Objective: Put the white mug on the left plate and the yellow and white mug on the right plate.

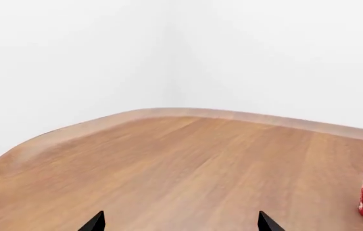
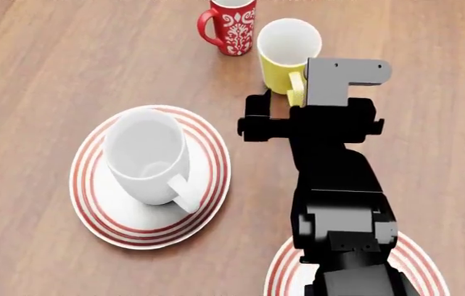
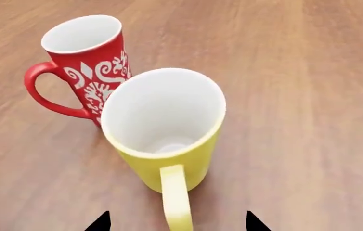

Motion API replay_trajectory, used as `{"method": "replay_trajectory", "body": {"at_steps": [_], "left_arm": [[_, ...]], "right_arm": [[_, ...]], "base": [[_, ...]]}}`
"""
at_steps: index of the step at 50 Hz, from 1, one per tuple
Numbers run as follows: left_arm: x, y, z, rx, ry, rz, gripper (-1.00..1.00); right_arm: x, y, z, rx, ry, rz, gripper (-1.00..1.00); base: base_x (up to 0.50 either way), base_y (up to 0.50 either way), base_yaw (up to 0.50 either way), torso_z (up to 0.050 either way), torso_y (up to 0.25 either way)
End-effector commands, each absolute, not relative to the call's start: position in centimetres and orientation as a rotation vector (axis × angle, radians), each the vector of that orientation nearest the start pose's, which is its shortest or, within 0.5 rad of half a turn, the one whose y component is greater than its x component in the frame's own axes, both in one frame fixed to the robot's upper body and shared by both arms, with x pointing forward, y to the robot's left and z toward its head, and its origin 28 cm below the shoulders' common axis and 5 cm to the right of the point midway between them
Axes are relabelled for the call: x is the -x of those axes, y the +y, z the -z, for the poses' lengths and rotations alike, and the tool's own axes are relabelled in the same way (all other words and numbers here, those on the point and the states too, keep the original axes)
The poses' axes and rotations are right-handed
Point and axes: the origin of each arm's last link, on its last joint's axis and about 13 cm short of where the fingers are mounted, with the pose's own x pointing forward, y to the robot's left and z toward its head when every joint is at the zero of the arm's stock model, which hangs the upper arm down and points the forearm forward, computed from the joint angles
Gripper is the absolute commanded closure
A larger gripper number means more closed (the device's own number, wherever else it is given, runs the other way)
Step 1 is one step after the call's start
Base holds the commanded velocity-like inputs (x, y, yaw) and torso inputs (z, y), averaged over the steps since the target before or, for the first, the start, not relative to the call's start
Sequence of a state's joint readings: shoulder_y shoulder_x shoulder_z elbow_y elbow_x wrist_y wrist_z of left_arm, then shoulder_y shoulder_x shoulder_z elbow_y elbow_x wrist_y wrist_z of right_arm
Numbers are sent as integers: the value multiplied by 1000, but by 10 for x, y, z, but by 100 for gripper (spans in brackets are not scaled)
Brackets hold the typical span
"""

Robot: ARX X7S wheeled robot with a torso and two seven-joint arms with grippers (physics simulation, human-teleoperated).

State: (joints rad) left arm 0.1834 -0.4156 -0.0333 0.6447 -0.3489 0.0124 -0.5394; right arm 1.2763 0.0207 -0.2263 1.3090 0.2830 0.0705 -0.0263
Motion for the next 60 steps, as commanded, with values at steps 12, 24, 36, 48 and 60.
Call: {"method": "replay_trajectory", "body": {"at_steps": [12, 24, 36, 48, 60], "left_arm": [[-157, 258, -126, 78, -436, -310, -100], [-157, 259, -126, 75, -452, -318, -100], [-157, 259, -127, 86, -438, -316, -100], [-154, 259, -130, 92, -460, -310, -100], [-153, 259, -130, 90, -466, -312, -100]], "right_arm": [[-427, -86, -163, -60, 62, -123, -100], [-428, -86, -165, -73, 25, -126, -100], [-427, -87, -161, -80, 30, -123, 100], [-427, -87, -159, -82, 34, -122, 100], [-427, -86, -162, -67, -94, -140, 100]], "base": [[0, 0, 0, 0, 0], [0, 0, 0, 0, -51], [0, 0, 0, 0, -42], [0, 0, 0, 0, 0], [0, 0, 0, 0, 0]]}}
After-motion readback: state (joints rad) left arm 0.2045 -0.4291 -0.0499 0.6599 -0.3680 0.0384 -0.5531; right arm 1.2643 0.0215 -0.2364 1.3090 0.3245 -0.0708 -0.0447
